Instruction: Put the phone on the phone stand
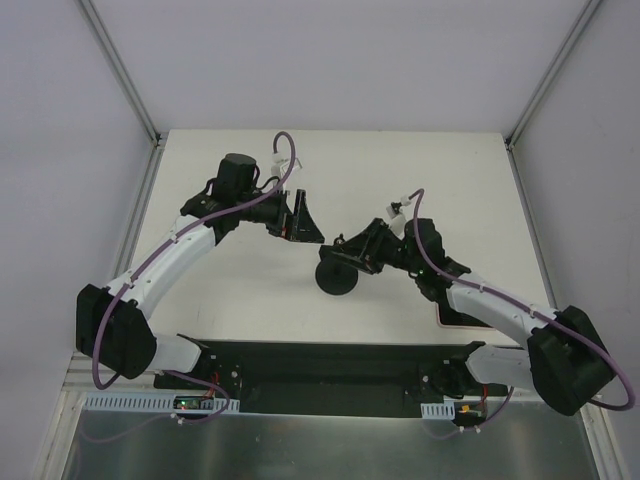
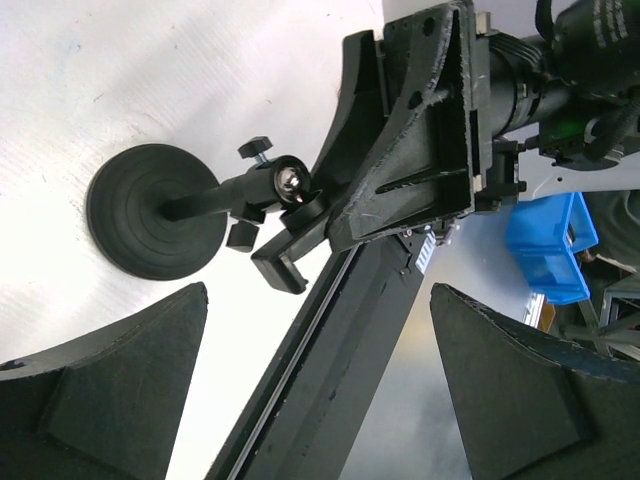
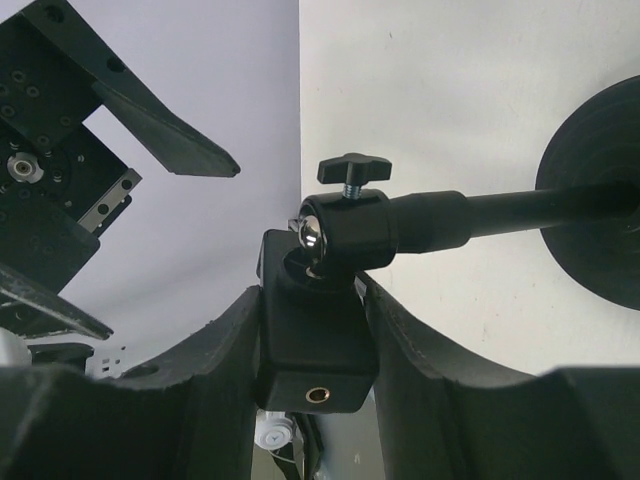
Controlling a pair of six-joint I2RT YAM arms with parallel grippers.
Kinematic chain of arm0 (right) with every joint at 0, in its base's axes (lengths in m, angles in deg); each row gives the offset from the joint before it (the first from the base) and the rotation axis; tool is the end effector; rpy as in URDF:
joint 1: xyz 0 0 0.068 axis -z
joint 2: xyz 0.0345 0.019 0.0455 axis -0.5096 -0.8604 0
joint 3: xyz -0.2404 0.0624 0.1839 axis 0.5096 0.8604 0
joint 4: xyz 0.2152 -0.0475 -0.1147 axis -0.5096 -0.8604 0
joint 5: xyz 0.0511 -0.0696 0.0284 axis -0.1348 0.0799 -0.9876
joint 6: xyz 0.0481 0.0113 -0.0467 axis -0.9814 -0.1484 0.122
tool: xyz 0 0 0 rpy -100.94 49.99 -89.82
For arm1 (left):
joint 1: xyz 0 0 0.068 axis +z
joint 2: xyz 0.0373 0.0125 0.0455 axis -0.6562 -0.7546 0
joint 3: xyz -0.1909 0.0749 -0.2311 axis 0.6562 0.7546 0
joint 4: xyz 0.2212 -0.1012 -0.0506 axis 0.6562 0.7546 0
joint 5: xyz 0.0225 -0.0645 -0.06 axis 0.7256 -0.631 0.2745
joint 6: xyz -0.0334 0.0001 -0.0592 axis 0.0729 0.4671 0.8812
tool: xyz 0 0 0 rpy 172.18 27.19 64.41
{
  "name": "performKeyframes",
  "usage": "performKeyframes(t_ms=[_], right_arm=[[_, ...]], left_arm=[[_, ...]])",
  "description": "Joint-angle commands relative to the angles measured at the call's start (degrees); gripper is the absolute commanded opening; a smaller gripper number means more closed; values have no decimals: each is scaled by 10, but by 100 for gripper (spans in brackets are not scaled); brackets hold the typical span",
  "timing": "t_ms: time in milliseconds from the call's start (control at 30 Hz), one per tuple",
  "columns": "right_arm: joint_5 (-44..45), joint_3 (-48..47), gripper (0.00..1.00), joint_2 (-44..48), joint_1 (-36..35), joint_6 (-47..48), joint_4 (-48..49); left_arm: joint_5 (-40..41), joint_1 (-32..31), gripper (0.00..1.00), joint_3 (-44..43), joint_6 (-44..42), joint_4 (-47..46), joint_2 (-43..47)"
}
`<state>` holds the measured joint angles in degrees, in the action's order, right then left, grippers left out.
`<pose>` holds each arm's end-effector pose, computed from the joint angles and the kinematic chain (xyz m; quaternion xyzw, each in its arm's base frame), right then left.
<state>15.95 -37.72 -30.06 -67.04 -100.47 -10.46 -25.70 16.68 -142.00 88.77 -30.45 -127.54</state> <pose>0.1886 0.1655 0.2809 0.0011 0.7709 0.5509 0.3198 0.2460 -0.1566 0.3634 0.2445 0.7741 -0.5052 0.2930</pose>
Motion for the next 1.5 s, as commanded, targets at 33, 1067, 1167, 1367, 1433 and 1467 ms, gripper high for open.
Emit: performKeyframes(t_ms=[33, 1067, 1167, 1367, 1433, 1467], right_arm=[[-116, -58, 1, -54, 23, 45, 53], [-82, -44, 96, 97, 49, 259, -218], [-137, -20, 96, 73, 45, 173, -69], [-144, -52, 99, -9, 41, 80, 18], [-145, -68, 90, -30, 38, 60, 40], [-145, -70, 88, -48, 39, 52, 49]], left_arm=[[-9, -6, 91, -22, -16, 1, 19], [62, -7, 92, -17, -42, 8, 47], [54, -7, 92, -20, -40, 8, 38], [65, -8, 93, -16, -43, 8, 33], [66, -7, 93, -18, -47, 12, 28], [58, -6, 92, -19, -46, 13, 26]])
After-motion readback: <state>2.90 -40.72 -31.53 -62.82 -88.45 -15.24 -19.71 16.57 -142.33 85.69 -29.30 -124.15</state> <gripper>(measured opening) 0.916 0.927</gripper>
